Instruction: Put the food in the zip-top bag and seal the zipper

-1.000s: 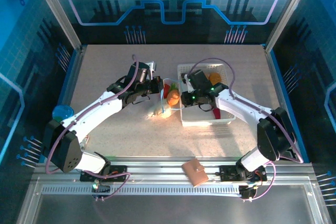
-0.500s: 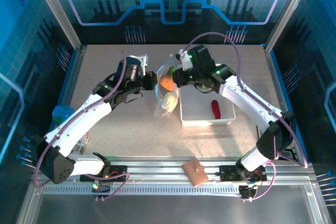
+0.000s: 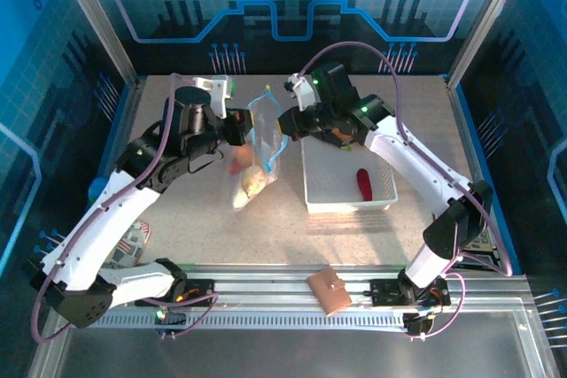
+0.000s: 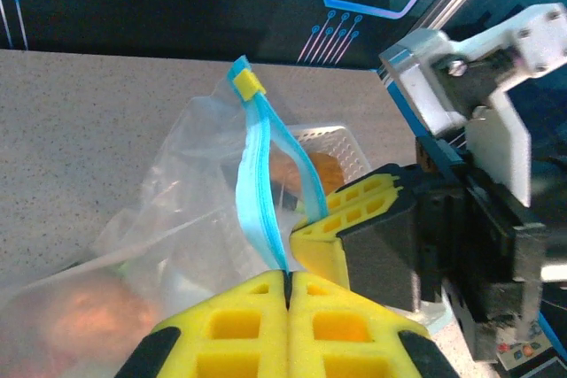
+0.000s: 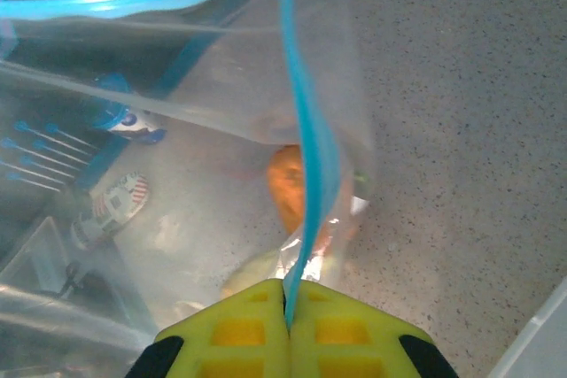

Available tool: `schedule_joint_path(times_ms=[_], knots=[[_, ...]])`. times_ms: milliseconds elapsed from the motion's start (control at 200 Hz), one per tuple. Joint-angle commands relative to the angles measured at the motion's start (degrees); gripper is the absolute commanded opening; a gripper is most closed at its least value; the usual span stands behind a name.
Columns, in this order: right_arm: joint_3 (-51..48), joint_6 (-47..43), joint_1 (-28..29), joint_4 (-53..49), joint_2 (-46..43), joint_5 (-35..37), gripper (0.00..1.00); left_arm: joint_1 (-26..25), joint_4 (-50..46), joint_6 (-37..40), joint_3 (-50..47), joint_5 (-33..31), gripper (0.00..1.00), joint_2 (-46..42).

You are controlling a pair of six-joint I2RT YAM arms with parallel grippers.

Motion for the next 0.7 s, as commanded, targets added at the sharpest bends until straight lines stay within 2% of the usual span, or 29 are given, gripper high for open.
schedule_joint_path(times_ms=[0, 480, 580, 690], knots=[[-1.33, -1.07, -2.50, -1.88, 1.28, -0.81, 0.05, -0.40, 1.03, 1.40, 0.05, -0.71, 0.00, 1.19], [-7.75, -2.55, -6.04, -2.24, 4.05, 3.56, 0.07, -0.39, 8.33, -0.54, -4.16, 2.82, 0.00, 14.09], [-8.86, -2.64, -6.93, -1.77, 2.91, 4.48, 0.14, -0.40, 8.48, -0.39, -3.98, 2.58, 0.00, 14.43], [-10.41, -2.51, -7.86, -0.95, 1.04, 5.16, 0.36, -0.39, 8.70, -0.28, -4.32, 2.47, 0.00, 14.14]])
